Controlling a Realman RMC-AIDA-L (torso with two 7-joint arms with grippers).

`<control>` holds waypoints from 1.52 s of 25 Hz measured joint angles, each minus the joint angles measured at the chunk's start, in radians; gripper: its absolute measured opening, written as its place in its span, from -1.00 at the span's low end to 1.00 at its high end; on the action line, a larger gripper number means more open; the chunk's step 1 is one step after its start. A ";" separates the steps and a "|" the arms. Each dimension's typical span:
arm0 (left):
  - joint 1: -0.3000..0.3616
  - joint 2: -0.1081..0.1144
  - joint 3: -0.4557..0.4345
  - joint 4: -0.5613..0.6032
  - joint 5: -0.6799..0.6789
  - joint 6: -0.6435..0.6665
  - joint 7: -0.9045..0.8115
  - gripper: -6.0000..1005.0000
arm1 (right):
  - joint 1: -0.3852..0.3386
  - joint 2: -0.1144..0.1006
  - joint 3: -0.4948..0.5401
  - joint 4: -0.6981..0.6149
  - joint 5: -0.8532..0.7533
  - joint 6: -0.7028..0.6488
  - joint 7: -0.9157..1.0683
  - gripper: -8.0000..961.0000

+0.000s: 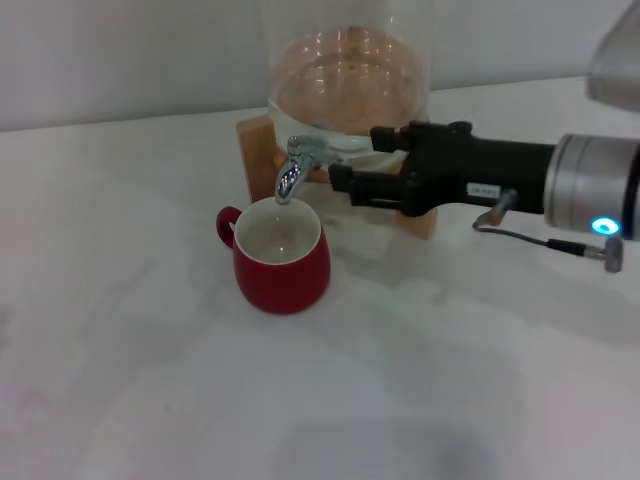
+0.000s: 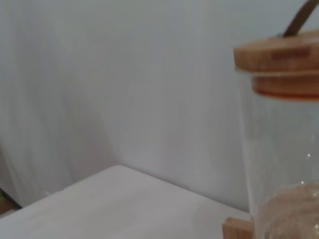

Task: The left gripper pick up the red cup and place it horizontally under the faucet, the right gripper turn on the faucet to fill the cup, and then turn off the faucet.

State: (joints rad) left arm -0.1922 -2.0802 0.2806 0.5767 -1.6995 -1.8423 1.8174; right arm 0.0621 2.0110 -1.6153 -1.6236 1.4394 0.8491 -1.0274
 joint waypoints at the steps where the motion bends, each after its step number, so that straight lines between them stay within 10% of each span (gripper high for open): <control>1: 0.000 0.000 0.000 0.000 0.000 0.000 0.000 0.74 | 0.001 0.000 -0.013 0.004 -0.004 -0.018 0.001 0.56; 38: 0.018 0.000 0.000 0.002 0.001 -0.005 0.000 0.74 | 0.033 -0.001 -0.216 0.019 -0.001 -0.106 -0.058 0.56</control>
State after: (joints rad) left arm -0.1737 -2.0799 0.2807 0.5783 -1.6985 -1.8476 1.8177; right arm 0.0949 2.0096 -1.8313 -1.6046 1.4383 0.7427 -1.0855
